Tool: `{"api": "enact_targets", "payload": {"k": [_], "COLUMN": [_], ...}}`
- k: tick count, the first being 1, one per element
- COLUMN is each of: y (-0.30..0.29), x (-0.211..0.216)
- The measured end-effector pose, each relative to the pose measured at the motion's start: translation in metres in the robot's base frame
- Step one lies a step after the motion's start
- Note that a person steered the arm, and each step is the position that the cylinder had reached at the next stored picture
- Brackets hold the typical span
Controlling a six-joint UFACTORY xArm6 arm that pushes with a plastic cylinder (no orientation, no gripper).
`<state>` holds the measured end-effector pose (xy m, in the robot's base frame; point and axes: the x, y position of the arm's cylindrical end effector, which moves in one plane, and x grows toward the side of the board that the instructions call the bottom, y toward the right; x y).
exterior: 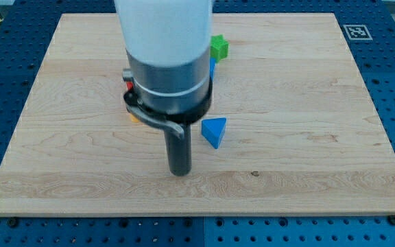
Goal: Push the blue triangle right of blue cube
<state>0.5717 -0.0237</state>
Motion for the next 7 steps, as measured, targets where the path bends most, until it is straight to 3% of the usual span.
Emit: {"api": "enact_targets", "payload": {"k": [2, 6, 7], "y": [0.054, 0.057, 0.038], "x": [-0.009, -0.070, -0.061]}}
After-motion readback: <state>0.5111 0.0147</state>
